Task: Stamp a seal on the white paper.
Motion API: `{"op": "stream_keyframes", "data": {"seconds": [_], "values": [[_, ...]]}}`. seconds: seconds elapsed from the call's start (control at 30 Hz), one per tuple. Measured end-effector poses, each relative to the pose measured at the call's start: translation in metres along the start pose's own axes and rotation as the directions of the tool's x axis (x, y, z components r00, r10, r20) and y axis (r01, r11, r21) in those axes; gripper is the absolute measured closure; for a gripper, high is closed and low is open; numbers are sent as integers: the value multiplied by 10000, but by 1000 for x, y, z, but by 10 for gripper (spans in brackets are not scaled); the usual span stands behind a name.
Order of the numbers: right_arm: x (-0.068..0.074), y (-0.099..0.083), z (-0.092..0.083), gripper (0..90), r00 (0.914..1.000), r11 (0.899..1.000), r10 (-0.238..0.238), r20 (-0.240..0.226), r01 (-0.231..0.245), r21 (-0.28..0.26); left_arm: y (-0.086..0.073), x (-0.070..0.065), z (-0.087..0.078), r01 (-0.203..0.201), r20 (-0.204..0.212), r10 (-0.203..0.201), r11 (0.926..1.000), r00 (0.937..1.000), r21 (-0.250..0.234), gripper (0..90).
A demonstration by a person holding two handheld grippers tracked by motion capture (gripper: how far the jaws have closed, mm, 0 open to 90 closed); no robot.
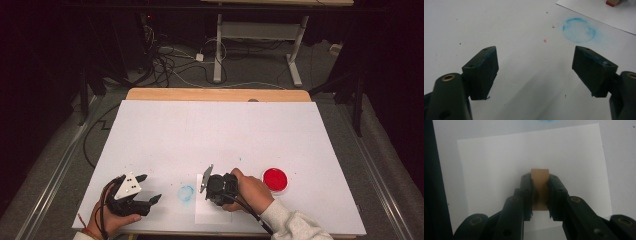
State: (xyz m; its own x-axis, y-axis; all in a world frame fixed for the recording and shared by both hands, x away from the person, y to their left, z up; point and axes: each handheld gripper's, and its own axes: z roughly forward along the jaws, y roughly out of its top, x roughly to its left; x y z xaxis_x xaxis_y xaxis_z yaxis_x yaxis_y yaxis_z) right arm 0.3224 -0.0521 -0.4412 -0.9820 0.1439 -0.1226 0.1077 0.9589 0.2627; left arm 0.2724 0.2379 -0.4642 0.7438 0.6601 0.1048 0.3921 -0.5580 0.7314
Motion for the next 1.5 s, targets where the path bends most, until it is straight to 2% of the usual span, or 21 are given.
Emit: {"op": "stream_keyframes", "data": {"seconds": [0.13,0.3,0.7,1.17,1.4,1.5], "values": [[3,2,0,765,9997,9997,-158,188,155,177,1,0,0,59,-42,-59,10000,10000,-58,207],[1,2,0,765,9999,9999,-112,58,112,132,1,-1,1,-11,0,11,10000,10000,-32,208],[2,6,0,765,9996,9985,-273,68,269,484,1,-1,1,-27,-15,27,10000,10000,-20,208],[1,5,1,765,9998,9991,-188,33,186,388,1,-1,2,-17,-10,17,10000,10000,36,207],[5,8,1,765,9987,9973,-402,312,382,621,1,-1,3,-51,-3,51,10000,10000,60,208],[4,6,1,764,9993,9984,-310,201,300,476,1,-1,2,-26,-26,26,10000,10000,49,208]]}}
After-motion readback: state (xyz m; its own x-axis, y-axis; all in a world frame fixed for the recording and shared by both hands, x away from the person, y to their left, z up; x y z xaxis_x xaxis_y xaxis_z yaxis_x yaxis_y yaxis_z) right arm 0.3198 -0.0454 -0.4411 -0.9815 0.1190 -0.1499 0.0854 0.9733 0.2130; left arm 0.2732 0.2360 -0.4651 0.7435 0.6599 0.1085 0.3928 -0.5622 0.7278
